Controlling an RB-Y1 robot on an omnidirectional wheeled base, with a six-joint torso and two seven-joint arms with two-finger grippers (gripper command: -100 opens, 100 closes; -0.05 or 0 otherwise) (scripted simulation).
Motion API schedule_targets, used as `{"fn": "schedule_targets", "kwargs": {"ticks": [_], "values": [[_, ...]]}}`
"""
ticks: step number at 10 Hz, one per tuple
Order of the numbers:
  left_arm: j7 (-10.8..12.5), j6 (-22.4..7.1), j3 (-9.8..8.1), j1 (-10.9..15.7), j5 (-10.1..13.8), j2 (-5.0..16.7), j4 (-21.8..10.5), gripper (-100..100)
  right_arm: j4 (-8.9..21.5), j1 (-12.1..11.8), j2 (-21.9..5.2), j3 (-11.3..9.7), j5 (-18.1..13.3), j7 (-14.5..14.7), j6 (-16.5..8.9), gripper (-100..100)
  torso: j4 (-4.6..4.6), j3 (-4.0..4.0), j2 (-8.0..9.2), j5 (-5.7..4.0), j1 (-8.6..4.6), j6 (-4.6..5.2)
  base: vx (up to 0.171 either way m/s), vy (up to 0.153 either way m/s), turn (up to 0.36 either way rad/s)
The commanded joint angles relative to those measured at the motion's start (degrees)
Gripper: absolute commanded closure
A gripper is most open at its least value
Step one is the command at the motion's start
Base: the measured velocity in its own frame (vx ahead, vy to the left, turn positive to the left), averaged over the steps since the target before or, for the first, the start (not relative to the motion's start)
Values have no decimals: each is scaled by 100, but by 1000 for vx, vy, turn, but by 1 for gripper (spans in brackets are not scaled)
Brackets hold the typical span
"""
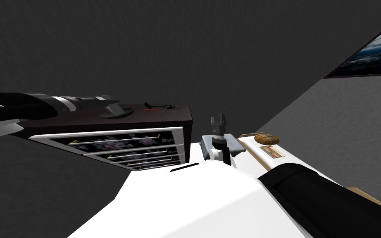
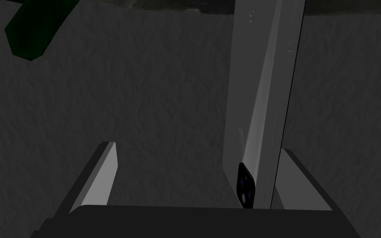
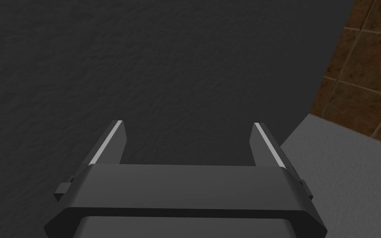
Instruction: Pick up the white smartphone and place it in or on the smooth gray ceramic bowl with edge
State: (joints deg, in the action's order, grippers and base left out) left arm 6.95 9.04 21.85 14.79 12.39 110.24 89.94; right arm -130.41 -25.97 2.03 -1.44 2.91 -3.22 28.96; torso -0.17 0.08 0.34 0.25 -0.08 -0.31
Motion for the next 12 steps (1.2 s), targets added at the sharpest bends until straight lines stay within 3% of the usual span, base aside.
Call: {"fn": "schedule_targets", "kwargs": {"ticks": [1,2,3,4,6,7,12], "values": [[94,8,26,39,60,168,82,-100,0,0,0,0,0,0,0,0,0,0,0,0,0,0,31,13,28],[61,8,26,39,151,168,82,-100,0,0,0,0,0,0,0,0,1,2,3,0,0,0,21,10,8],[94,8,26,39,60,168,82,-100,0,0,0,0,0,0,0,0,0,2,5,2,1,1,8,4,-5],[191,-1,50,79,155,382,201,-100,0,0,0,0,0,0,0,0,1,4,9,1,0,1,26,13,33],[100,-12,60,77,202,360,198,-100,0,0,0,0,0,0,0,0,1,2,5,2,2,1,21,12,10],[144,-9,40,64,179,363,196,0,0,0,0,0,0,0,0,0,1,4,8,2,1,1,0,0,0],[140,-9,42,65,182,362,196,0,0,1,0,0,0,0,0,0,3,8,15,1,-2,1,0,0,0]]}}
